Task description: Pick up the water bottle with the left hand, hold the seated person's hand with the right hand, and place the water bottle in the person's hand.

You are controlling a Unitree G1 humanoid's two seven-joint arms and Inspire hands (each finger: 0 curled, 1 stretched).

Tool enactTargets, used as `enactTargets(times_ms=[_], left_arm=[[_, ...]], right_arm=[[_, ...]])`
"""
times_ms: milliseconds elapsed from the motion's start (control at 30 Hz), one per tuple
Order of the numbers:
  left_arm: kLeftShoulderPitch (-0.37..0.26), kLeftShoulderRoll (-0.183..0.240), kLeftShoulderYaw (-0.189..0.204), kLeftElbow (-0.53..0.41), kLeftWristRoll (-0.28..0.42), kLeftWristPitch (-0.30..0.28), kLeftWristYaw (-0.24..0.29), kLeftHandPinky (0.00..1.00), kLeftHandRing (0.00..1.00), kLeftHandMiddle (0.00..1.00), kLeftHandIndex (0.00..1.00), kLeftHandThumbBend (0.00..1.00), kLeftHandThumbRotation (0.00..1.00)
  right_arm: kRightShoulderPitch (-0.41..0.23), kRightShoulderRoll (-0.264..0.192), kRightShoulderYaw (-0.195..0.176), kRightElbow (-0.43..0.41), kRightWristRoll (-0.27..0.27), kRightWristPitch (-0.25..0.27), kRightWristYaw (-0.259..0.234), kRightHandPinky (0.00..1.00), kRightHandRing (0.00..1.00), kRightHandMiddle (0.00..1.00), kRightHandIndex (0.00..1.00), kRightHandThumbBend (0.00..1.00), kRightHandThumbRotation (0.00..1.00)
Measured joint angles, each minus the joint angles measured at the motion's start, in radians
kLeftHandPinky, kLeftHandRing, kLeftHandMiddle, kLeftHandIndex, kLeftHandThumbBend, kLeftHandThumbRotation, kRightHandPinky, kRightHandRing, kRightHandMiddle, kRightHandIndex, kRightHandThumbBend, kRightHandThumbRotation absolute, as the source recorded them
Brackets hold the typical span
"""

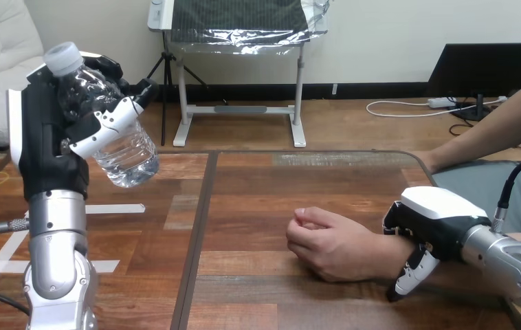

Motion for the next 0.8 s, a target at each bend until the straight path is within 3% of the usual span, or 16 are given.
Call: enactTargets(times_ms=[567,800], left_arm=[[0.000,-0.004,0.001,0.000,-0.001,0.000,-0.008,0.25,0.32,0.38,0.40,0.70,0.00],[0.000,-0.004,0.001,0.001,-0.001,-0.002,-0.016,0.25,0.32,0.37,0.40,0.70,0.00]], right_arm=[[0.021,-0.004,-0.033,-0.030,0.035,0.011,0.025,0.16,0.22,0.30,0.33,0.89,0.00],[0.027,-0.005,-0.045,-0.059,0.044,0.033,0.057,0.19,0.25,0.33,0.34,0.89,0.00]])
